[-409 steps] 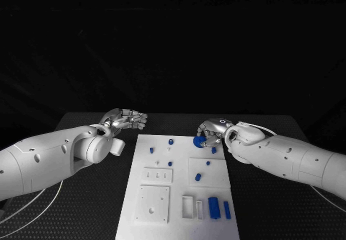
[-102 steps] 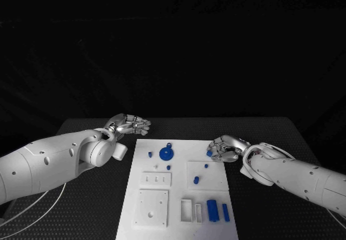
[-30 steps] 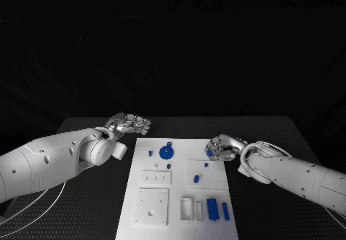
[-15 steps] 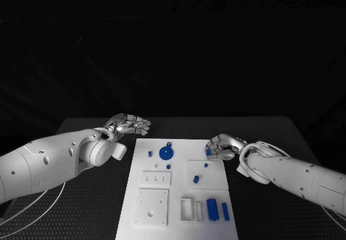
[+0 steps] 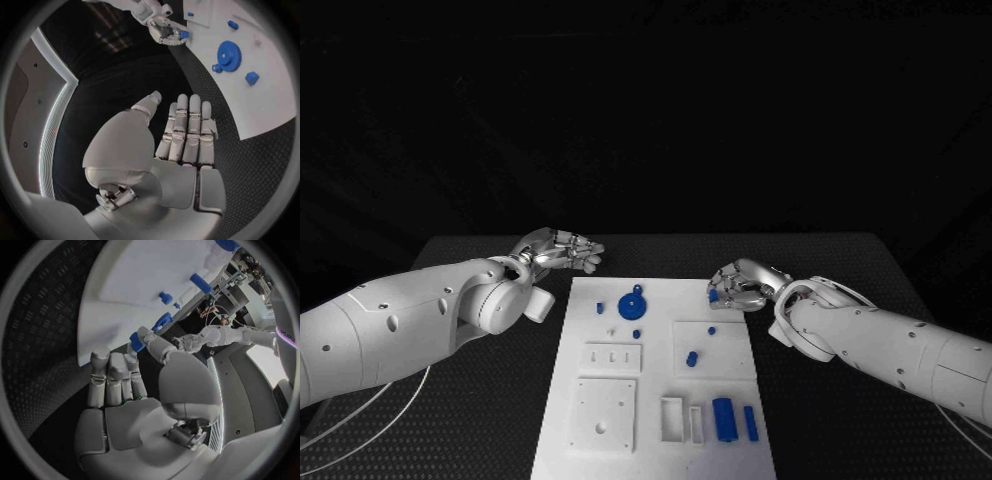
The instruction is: Assemble the parts on the task board
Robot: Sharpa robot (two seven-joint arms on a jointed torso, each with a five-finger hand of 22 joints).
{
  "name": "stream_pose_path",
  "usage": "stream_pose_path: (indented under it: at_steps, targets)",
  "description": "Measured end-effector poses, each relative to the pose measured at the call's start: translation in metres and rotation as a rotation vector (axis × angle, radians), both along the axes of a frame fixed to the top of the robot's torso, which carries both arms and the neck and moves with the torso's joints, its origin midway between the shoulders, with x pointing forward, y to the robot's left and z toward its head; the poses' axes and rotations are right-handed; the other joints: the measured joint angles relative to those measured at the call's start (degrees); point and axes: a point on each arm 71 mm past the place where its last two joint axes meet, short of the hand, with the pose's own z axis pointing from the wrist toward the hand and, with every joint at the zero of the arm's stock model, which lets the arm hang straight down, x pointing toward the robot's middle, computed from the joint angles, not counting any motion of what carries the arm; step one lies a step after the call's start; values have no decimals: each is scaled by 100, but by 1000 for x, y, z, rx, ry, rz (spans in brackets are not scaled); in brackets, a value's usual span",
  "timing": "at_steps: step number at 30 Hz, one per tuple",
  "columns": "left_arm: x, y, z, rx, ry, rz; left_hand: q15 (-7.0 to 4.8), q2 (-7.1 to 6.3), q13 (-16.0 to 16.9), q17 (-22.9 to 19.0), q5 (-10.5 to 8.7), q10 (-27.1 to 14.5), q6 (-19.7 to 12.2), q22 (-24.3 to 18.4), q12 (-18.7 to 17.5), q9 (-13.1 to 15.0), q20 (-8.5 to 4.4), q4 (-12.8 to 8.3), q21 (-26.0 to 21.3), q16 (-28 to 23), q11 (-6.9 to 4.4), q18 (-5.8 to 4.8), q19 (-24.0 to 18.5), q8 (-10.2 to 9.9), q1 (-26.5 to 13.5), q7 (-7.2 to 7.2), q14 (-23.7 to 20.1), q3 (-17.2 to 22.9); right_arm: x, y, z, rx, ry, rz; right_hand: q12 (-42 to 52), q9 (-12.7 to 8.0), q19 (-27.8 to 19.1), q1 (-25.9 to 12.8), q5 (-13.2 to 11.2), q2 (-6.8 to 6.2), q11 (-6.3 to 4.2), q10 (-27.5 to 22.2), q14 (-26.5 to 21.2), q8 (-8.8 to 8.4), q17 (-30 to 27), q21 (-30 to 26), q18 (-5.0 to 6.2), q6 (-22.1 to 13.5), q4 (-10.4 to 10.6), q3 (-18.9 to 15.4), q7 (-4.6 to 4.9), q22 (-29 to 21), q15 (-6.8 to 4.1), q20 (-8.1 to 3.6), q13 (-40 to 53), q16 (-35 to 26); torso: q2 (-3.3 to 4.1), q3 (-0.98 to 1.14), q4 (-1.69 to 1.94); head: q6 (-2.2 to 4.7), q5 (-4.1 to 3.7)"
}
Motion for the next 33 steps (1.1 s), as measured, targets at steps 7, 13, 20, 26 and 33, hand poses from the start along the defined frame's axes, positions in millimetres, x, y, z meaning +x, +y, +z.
stream_pose_path:
  at_steps: [7, 13, 20, 26, 33]
  targets:
    - [-3, -10, 5, 51, 12, -49, -106, -131, 91, 101, -91, 172, 167, -1, 93, 7, -108, 227, 123, 189, -91, -4, 128, 3, -295, -66, 135, -142, 5, 17, 31, -33, -53, 23, 0, 0, 1, -6, 0, -8, -20, 20, 1, 0, 0, 0, 1, 2, -15, -15, -2, 0, -1, 0, -12, 0, -3, -4, -19, 56, 3]
    - [-6, -25, 12, 105, 35, -104, -239, -303, 237, 245, -578, 398, 272, -1, 250, 3, -245, 730, 321, 454, -214, -35, 306, -9, -528, -87, 320, -291, 3, 41, 50, -81, -87, 55, 0, 0, 40, -13, 0, -16, -21, 20, 21, -1, -8, -1, 2, 24, -14, -14, -23, 0, -21, -22, -34, 0, -23, -3, -42, 89, 14]
    - [-9, -52, 16, 159, 80, -167, -410, -399, 653, 552, -589, 604, 388, -1, 715, 60, -455, 1452, 781, 1089, -379, -41, 516, -17, -522, -144, 469, -583, -4, 74, 63, -142, -123, 92, 0, 0, 70, 17, 0, -105, -41, 41, 40, -4, -20, -1, 3, 46, 77, 112, -42, 0, -40, -51, -60, 0, -70, -1, -61, 101, 62]
    - [-12, -73, 11, 195, 129, -204, -448, -351, 795, 573, -589, 479, 249, -2, 815, 20, -480, 1463, 877, 1187, -347, -41, 490, -183, -595, -68, 383, -626, -9, 94, 66, -177, -141, 101, 0, 0, 111, 6, 0, -209, -41, 41, 41, -14, -23, -2, 2, 56, 187, 222, -33, 0, -40, -52, -82, 0, -114, -1, -69, 102, 101]
    - [-16, -83, 7, 224, 174, -217, -469, -274, 856, 572, -589, 432, 249, -2, 843, 20, -467, 1463, 947, 1248, -357, -41, 459, -183, -559, -68, 363, -626, -16, 112, 69, -195, -154, 115, 0, 0, 113, 28, 0, -235, -41, 42, 42, -25, -29, -2, 2, 62, 235, 302, -28, 0, -39, -53, -101, 0, -143, -4, -74, 89, 129]
